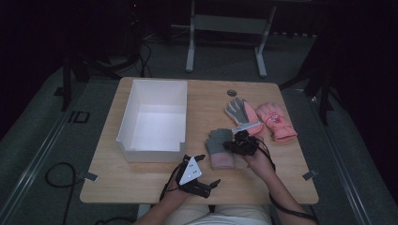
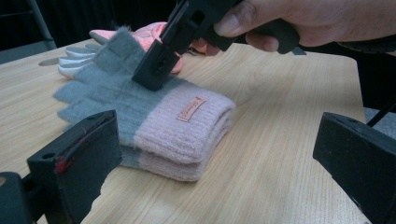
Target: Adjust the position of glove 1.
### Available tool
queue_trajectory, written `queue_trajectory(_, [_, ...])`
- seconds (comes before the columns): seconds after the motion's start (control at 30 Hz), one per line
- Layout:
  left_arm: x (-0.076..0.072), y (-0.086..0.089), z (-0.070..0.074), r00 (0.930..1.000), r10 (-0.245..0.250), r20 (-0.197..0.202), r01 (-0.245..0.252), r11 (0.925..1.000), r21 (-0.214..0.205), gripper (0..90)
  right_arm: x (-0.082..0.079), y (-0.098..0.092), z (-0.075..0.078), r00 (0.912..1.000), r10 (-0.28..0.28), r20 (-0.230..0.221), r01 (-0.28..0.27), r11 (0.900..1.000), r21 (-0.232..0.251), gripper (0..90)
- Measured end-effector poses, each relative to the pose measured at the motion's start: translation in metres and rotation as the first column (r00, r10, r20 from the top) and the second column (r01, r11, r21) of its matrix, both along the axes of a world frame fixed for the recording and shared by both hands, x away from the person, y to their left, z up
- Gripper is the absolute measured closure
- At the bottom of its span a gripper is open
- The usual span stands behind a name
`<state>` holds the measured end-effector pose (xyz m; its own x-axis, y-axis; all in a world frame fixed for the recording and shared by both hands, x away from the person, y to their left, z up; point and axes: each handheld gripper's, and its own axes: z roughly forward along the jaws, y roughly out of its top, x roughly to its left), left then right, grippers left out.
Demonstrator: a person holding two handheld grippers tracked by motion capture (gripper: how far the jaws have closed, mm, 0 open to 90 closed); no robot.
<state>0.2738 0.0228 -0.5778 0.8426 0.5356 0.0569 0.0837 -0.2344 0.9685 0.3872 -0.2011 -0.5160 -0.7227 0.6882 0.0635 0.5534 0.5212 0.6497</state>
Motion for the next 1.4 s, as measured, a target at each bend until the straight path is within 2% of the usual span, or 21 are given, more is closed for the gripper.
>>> queue_trajectory(0.3, [0.0, -0.001, 0.0, 1.0, -0.006, 0.007, 0.006, 0.9999, 0.013, 0.7, 0.009, 0.0, -0.018, 0.999, 0.0, -0.044, 0.0, 0.9999, -0.01, 83.1])
queue_trajectory(0.43, [0.001, -0.001, 0.0, 0.9997, 0.025, -0.004, -0.025, 0.9997, 0.005, 0.7, 0.009, -0.001, -0.022, 0.999, 0.006, -0.044, -0.006, 1.0, -0.007, 81.9])
queue_trajectory(0.57, [0.001, -0.002, 0.0, 0.9996, 0.028, -0.008, -0.028, 0.9996, 0.005, 0.7, 0.01, -0.002, -0.024, 0.999, 0.002, -0.046, -0.002, 1.0, 0.001, 73.1])
queue_trajectory(0.63, [-0.001, -0.006, 0.0, 0.9992, 0.034, 0.023, -0.035, 0.9982, 0.049, 0.7, 0.008, -0.004, -0.02, 0.9995, -0.004, -0.031, 0.004, 1.0, 0.004, 69.1])
queue_trajectory(0.7, [-0.005, -0.011, 0.0, 0.9933, 0.081, 0.082, -0.088, 0.9918, 0.092, 0.7, 0.004, -0.007, -0.013, 1.0, -0.006, 0.003, 0.006, 0.9999, 0.01, 67.0])
queue_trajectory(0.77, [-0.007, -0.015, 0.001, 0.991, 0.084, 0.104, -0.096, 0.9888, 0.115, 0.7, 0.002, -0.013, -0.005, 0.9996, -0.015, 0.023, 0.014, 0.9997, 0.022, 64.3])
queue_trajectory(0.93, [-0.008, -0.023, 0.007, 0.9954, 0.036, 0.089, -0.047, 0.9903, 0.13, 0.7, -0.001, -0.033, 0.015, 0.9975, -0.039, 0.06, 0.035, 0.9978, 0.057, 63.0])
queue_trajectory(0.97, [-0.006, -0.027, 0.014, 0.9997, 0.002, 0.026, -0.005, 0.9922, 0.125, 0.8, -0.001, -0.036, 0.016, 0.9972, -0.04, 0.063, 0.037, 0.9975, 0.06, 62.8])
queue_trajectory(1.0, [-0.006, -0.027, 0.014, 0.9997, 0.002, 0.026, -0.005, 0.9922, 0.125, 3.8, -0.001, -0.039, 0.019, 0.997, -0.047, 0.062, 0.043, 0.9969, 0.066, 62.7])
queue_trajectory(1.03, [-0.006, -0.028, 0.018, 0.9997, -0.023, 0.011, 0.021, 0.9932, 0.114, 3.8, -0.001, -0.039, 0.019, 0.997, -0.047, 0.062, 0.043, 0.9969, 0.066, 62.7])
queue_trajectory(1.07, [-0.003, -0.033, 0.025, 0.9979, -0.064, -0.008, 0.064, 0.9906, 0.121, 4.8, 0.001, -0.044, 0.022, 0.9968, -0.056, 0.058, 0.051, 0.9956, 0.079, 62.4])
queue_trajectory(1.1, [-0.001, -0.037, 0.027, 0.9982, -0.059, -0.014, 0.061, 0.987, 0.149, 5.9, 0.001, -0.046, 0.022, 0.9966, -0.059, 0.056, 0.054, 0.995, 0.084, 62.0])
queue_trajectory(1.13, [-0.001, -0.037, 0.027, 0.9982, -0.059, -0.014, 0.061, 0.987, 0.149, 7.1, 0.001, -0.046, 0.022, 0.9966, -0.059, 0.056, 0.054, 0.995, 0.084, 62.0])
queue_trajectory(1.17, [0.006, -0.041, 0.03, 0.9939, -0.104, -0.038, 0.109, 0.9806, 0.163, 7.2, 0.002, -0.049, 0.023, 0.9962, -0.066, 0.057, 0.06, 0.9939, 0.093, 61.7])
queue_trajectory(1.2, [0.006, -0.041, 0.03, 0.9939, -0.104, -0.038, 0.109, 0.9806, 0.163, 7.3, 0.002, -0.049, 0.023, 0.9962, -0.066, 0.057, 0.06, 0.9939, 0.093, 61.7])
queue_trajectory(1.23, [0.014, -0.044, 0.029, 0.9904, -0.124, -0.062, 0.133, 0.9722, 0.192, 9.6, 0.005, -0.05, 0.024, 0.9958, -0.075, 0.052, 0.069, 0.9921, 0.105, 61.7])
queue_trajectory(1.27, [0.014, -0.044, 0.029, 0.9904, -0.124, -0.062, 0.133, 0.9722, 0.192, 11.0, 0.005, -0.05, 0.024, 0.9958, -0.075, 0.052, 0.069, 0.9921, 0.105, 61.7])
queue_trajectory(1.3, [0.019, -0.046, 0.028, 0.9893, -0.135, -0.056, 0.144, 0.9654, 0.218, 11.0, 0.005, -0.051, 0.024, 0.9957, -0.076, 0.053, 0.07, 0.992, 0.106, 61.7])
queue_trajectory(1.33, [0.028, -0.047, 0.024, 0.9872, -0.142, -0.072, 0.157, 0.9491, 0.273, 15.0, 0.009, -0.05, 0.024, 0.995, -0.087, 0.048, 0.081, 0.9895, 0.12, 61.7])
queue_trajectory(1.37, [0.028, -0.047, 0.024, 0.9872, -0.142, -0.072, 0.157, 0.9491, 0.273, 15.1, 0.01, -0.05, 0.023, 0.9949, -0.091, 0.044, 0.085, 0.9885, 0.125, 61.6])
queue_trajectory(1.4, [0.031, -0.049, 0.022, 0.9892, -0.131, -0.066, 0.145, 0.9386, 0.313, 16.3, 0.012, -0.05, 0.022, 0.9946, -0.094, 0.043, 0.088, 0.9881, 0.127, 61.6])
